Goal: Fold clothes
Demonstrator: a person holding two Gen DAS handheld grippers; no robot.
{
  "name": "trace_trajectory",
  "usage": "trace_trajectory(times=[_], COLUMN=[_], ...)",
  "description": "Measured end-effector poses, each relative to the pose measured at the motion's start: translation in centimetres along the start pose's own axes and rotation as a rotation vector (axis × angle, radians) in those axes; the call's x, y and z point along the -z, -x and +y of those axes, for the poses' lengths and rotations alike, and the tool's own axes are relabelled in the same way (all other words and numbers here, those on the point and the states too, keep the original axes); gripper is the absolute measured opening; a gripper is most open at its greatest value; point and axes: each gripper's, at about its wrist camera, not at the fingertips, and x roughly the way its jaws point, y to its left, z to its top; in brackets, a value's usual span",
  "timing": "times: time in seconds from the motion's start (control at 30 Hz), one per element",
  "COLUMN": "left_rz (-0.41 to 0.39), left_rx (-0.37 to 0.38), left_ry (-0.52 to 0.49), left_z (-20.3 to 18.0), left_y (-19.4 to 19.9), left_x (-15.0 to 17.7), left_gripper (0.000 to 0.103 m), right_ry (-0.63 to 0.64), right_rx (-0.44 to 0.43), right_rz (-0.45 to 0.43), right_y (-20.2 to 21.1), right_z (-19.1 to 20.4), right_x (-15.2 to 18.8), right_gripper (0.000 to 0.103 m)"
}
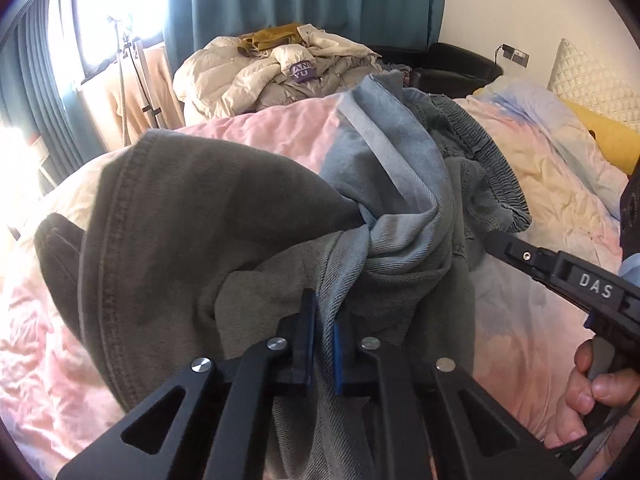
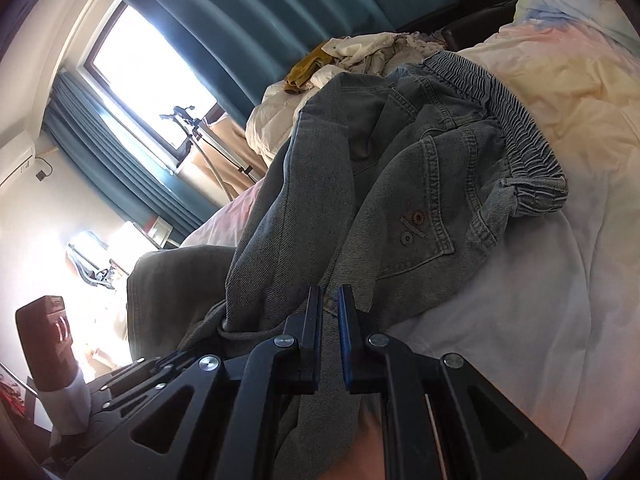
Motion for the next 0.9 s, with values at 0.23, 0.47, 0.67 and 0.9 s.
trace_trajectory(times=[0.23, 0.47, 0.67, 0.9], left_rz=[-0.086, -0.119, -0.029, -0.172], left_rx=[0.023, -0.026, -0.032, -0.053], left_ry=[0.091, 0.266, 0.334, 0.247], left_z=[3.7, 8.7, 11.1, 9.4], left_y=[6.6, 12.5, 11.9, 14.2], left_x=[2.7, 8.2, 12.1, 10.8], left_gripper=[0.006, 0.006, 0.007, 0.051], right_ry=[0.107, 0.216, 0.324, 0.354], right_rx=[-0.023, -0.080, -0.101, -0.206], right_rz=[-0.036, -0.022, 0.069, 0.068], right_y=[0.1, 0.0, -1.5, -1.1], right_z=[2.7, 5.8, 8.7, 10.3], right_x=[0.7, 2.2, 5.1, 6.4], right_gripper=[0.008, 0.008, 0.008, 0.008])
